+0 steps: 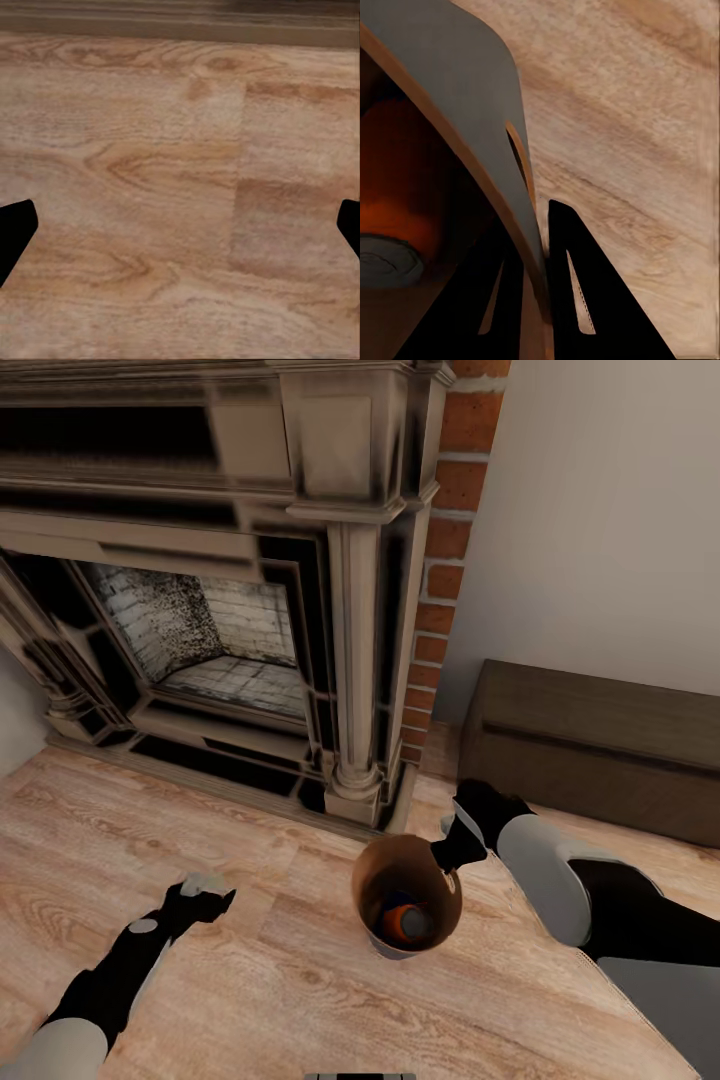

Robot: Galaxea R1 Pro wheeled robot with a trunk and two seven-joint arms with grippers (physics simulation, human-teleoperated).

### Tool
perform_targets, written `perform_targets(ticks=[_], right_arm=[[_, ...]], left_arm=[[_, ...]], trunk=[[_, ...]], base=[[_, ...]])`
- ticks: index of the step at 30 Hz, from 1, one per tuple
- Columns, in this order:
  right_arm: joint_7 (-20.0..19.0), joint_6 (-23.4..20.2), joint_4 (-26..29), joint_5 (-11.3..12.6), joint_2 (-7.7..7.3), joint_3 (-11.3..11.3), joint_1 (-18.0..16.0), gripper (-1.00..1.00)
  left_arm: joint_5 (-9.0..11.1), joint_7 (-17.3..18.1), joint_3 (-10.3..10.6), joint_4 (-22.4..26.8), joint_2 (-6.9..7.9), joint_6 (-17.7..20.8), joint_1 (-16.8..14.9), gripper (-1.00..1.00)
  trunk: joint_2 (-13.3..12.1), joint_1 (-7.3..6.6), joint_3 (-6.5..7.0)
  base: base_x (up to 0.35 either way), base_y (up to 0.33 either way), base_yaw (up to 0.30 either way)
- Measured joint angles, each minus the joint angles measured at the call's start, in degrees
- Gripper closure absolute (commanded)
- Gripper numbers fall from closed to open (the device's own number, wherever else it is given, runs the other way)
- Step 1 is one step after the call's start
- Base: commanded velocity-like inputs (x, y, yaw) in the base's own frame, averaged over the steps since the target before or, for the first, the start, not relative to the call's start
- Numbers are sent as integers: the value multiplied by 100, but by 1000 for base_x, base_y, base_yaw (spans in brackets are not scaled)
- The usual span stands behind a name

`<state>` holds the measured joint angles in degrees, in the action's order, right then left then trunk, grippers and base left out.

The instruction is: Put the three can of soda from the living room inside the tash can in the kitchen.

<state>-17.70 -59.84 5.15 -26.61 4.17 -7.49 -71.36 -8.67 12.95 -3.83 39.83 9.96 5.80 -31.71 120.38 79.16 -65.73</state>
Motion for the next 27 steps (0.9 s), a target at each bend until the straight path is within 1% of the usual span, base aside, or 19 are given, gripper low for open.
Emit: perform_targets(ticks=[1, 2, 3, 4, 6, 8, 10, 13, 16, 19, 21, 22, 25, 27], right_arm=[[10, 6, 3, -62, -33, 38, -1, 100], [28, 8, 4, -84, -79, 58, 2, 100], [40, 11, 6, -128, -96, 89, 3, 100], [74, 10, 16, -122, -120, 84, 9, 100], [126, 5, 39, -79, -135, 58, 32, 100], [196, -5, 180, 45, -151, -39, 217, 100], [218, -7, 359, 67, -155, -50, 381, 100], [204, 198, 975, -47, -151, -43, 851, 100], [105, 321, 1435, -94, -144, -51, 1144, 100], [-91, 340, 1599, 43, -105, -40, 1313, 100], [-146, 336, 1645, 176, -91, -48, 1358, 100], [-169, 345, 1662, 165, -90, -50, 1375, 100], [-190, 475, 1672, -29, -87, -33, 1408, 100], [-201, 509, 1672, -46, -86, -25, 1428, 100]], left_arm=[[6, -59, -90, -219, -3, -183, -1, -100], [10, -137, -245, -538, -7, -477, 0, -100], [14, -166, -313, -676, -7, -602, -1, -100], [17, -205, -414, -855, -10, -788, 2, -100], [24, -226, -484, -976, -15, -923, 3, -100], [38, -224, -567, -1095, -7, -1063, 5, -100], [43, -227, -588, -1110, -13, -1102, 6, -100], [48, -227, -609, -1141, -26, -1149, 8, -100], [50, -256, -616, -1127, -34, -1168, 13, -100], [46, -270, -620, -1128, -46, -1170, 15, -100], [45, -276, -619, -1136, -48, -1170, 15, -100], [47, -276, -621, -1139, -48, -1173, 15, -100], [46, -276, -625, -1172, -52, -1175, 16, -100], [47, -276, -624, -1178, -54, -1178, 22, -100]], trunk=[[0, 0, 1], [0, 0, 0], [0, 0, 1], [0, 0, 0], [0, 0, 1], [0, 0, -1], [0, 0, -3], [0, 0, -14], [0, 0, -31], [0, 0, -48], [0, 0, -59], [0, 0, -64], [0, 0, -79], [0, 0, -89]], base=[[0, 0, 0], [0, 0, 0], [0, 0, 0], [0, 0, 0], [0, 0, 0], [0, 0, 0], [0, 0, 8], [0, 0, 69], [0, 0, 135], [0, 0, 178], [0, 0, 191], [0, 0, 197], [0, 0, 204], [0, 0, 212]])
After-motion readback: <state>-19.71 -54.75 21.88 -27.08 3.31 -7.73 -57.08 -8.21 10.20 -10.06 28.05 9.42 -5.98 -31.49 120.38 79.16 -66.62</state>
